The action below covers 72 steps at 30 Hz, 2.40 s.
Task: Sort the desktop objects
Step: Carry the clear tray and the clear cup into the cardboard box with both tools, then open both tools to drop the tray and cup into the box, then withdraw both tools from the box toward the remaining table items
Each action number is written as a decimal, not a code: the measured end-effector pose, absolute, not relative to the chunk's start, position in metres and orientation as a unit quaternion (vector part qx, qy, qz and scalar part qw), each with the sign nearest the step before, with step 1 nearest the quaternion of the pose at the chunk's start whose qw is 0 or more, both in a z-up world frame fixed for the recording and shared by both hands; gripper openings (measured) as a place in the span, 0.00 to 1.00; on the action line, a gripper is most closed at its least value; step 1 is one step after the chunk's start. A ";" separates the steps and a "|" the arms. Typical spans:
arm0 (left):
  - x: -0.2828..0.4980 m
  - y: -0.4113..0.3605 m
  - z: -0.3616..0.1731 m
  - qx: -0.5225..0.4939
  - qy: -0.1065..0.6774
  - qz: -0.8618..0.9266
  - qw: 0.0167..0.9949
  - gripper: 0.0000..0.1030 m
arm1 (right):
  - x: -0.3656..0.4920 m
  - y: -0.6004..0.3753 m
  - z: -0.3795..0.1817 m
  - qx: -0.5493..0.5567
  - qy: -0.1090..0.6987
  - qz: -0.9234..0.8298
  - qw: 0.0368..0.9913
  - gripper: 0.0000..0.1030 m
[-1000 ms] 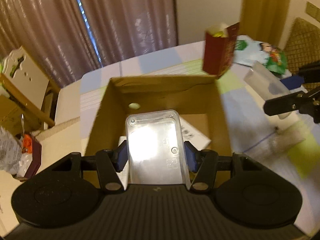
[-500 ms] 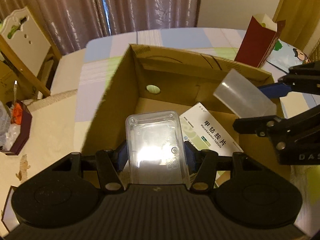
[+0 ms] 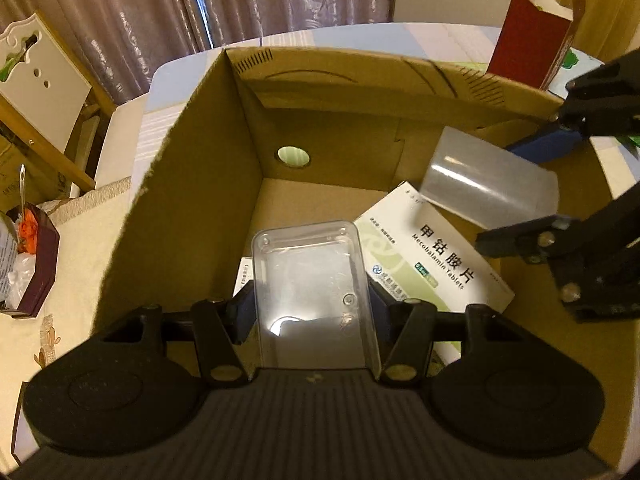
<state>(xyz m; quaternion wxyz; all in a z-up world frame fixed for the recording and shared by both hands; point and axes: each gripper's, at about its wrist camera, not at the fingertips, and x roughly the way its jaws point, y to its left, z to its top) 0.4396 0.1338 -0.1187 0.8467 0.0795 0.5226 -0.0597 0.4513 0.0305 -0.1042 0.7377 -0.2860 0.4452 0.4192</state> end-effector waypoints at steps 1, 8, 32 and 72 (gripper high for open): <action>0.440 0.134 -0.120 0.080 0.524 -0.059 0.846 0.53 | 0.451 0.030 -0.105 -0.291 0.445 0.424 0.733 0.50; 0.440 0.131 -0.120 0.082 0.524 -0.058 0.846 0.53 | 0.448 0.032 -0.110 -0.306 0.439 0.421 0.733 0.50; 0.420 0.126 -0.095 0.076 0.509 -0.057 0.856 0.85 | 0.414 0.020 -0.097 -0.305 0.384 0.438 0.753 0.80; 0.284 0.159 -0.001 0.058 0.438 0.003 0.897 0.89 | 0.313 -0.081 -0.014 -0.137 0.355 0.382 0.842 0.80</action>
